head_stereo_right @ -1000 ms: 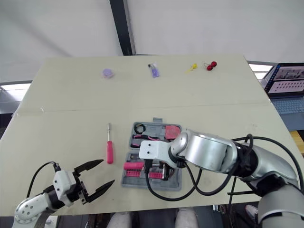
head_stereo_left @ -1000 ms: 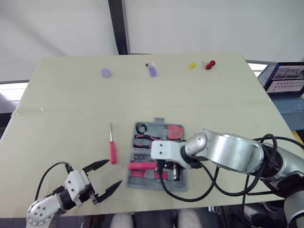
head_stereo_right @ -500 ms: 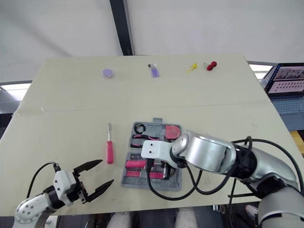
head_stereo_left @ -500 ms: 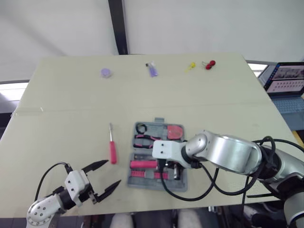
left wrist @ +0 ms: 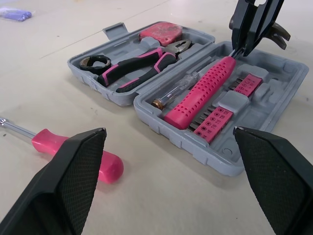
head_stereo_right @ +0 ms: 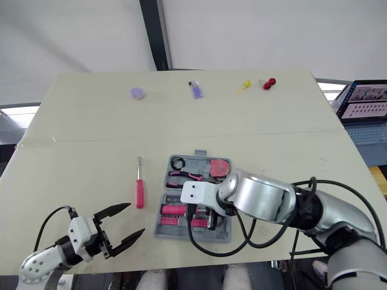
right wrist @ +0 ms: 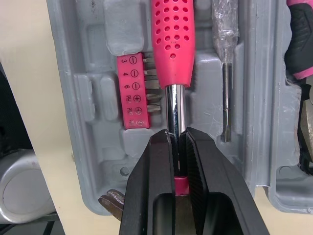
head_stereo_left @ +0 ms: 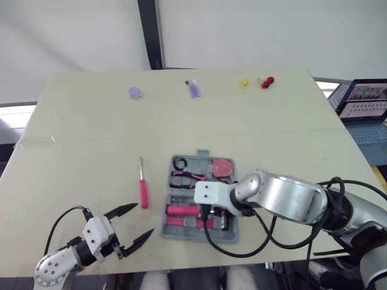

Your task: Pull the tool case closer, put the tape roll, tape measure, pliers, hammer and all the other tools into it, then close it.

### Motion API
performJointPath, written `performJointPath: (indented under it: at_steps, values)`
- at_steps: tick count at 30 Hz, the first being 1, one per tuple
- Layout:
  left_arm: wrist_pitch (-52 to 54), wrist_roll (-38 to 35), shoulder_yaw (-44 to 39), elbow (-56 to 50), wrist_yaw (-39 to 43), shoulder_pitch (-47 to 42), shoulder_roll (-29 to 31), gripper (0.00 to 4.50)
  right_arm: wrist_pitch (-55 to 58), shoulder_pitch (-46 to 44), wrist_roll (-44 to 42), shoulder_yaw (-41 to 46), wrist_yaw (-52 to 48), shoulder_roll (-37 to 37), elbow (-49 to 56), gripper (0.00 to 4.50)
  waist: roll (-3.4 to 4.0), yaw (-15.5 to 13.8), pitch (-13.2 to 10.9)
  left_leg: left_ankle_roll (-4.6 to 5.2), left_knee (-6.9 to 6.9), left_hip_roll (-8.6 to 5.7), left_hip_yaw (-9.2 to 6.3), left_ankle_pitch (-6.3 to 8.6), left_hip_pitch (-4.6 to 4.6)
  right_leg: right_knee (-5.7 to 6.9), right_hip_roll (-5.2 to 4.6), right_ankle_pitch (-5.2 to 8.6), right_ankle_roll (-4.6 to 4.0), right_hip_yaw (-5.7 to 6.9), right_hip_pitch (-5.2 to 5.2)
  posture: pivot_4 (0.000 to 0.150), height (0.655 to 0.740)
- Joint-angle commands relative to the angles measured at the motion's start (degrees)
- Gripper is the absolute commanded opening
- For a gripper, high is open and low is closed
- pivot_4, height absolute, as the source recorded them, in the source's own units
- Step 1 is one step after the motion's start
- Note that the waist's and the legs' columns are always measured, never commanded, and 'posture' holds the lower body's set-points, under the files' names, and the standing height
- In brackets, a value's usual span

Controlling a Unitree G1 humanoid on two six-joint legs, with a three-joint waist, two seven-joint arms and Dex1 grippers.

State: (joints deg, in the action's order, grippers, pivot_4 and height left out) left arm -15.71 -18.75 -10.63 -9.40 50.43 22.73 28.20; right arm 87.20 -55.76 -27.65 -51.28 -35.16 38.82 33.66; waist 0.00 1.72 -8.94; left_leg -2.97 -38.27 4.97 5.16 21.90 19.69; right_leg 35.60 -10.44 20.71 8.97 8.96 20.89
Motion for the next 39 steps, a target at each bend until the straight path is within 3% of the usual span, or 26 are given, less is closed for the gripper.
performJointPath:
  at_steps: [1,34,38,39]
  values:
    - [-1.2,0.2,0.2,-0.2,0.1,0.0,0.6,4.50,-0.6,0.0,0.8,0.8,0.8,-0.7,0.8,0.07,0.00,0.0,0.0,0.00,0.00,0.00,0.00,0.00,0.00,0.00,0.00,0.00,0.00,0.00,0.00,0.150,0.7400]
    - [-1.0,1.1,0.8,0.0,-0.3,-0.8,0.4,4.50,-4.3,1.0,4.2,-1.4,-0.7,0.3,0.0,0.07,0.00,0.0,0.0,0.00,0.00,0.00,0.00,0.00,0.00,0.01,0.00,0.00,0.00,0.00,0.01,0.150,0.7400]
    - [-1.1,1.3,1.0,0.0,-0.4,-0.9,0.3,4.50,-4.5,0.9,4.0,-1.3,-1.2,0.9,0.6,1.57,0.00,0.0,0.0,0.00,0.00,0.00,0.00,0.00,0.00,0.01,0.00,0.00,0.00,0.00,0.01,0.150,0.7400]
    - [-1.1,1.3,1.1,0.0,-0.4,-0.9,0.3,4.50,-4.4,0.9,3.9,-1.1,-1.4,1.1,0.9,2.15,0.00,0.0,0.0,0.00,0.00,0.00,0.00,0.00,0.00,0.01,0.00,0.00,0.00,0.00,0.01,0.150,0.7400]
